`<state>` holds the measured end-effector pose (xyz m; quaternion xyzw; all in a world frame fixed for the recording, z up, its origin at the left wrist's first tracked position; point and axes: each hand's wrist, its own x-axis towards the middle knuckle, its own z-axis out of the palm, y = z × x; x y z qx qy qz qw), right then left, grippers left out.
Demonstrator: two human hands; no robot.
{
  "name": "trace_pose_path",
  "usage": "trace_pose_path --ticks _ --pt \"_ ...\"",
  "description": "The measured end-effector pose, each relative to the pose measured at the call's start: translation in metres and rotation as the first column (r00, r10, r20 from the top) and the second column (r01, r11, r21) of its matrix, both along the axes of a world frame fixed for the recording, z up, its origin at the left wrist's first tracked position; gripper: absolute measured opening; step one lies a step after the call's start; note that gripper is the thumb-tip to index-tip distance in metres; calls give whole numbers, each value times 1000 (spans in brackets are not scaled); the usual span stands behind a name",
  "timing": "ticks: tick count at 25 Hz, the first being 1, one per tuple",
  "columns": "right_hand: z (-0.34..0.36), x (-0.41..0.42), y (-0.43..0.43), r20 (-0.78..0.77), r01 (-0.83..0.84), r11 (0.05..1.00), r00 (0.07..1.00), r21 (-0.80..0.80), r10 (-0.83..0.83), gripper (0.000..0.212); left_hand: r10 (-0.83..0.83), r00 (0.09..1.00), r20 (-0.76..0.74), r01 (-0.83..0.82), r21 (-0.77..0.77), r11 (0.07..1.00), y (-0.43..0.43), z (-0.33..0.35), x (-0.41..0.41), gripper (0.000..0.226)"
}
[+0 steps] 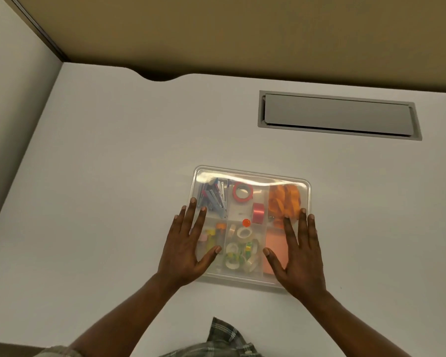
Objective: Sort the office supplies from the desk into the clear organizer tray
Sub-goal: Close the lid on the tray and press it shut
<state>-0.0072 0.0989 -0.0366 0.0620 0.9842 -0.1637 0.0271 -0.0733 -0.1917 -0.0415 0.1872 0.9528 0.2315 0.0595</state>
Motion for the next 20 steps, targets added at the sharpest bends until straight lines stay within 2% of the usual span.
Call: trace_pose_path --ticks 7,10,13,15,18,20 --pt "17 1 -3 -52 34 990 998 -137 -42 95 -6 1000 -10 6 44 999 -1 6 1 97" --pt "20 6 -6 -50 202 941 974 -271 -223 94 18 1000 -7 -18 22 1000 -2 10 5 96" --pt "24 6 -8 50 349 852 932 -391 -359 94 52 996 -66 -59 -100 993 3 9 10 87" --pt "26 4 -13 57 351 841 931 -412 -361 94 71 993 -89 -85 -169 982 9 11 19 82" --pt "27 -4 -33 82 339 830 937 -444 -340 96 70 994 -90 -85 -181 980 16 10 37 84" --pt "27 -11 -57 94 297 844 954 -447 -286 98 126 988 -89 -141 -194 971 7 7 45 88"
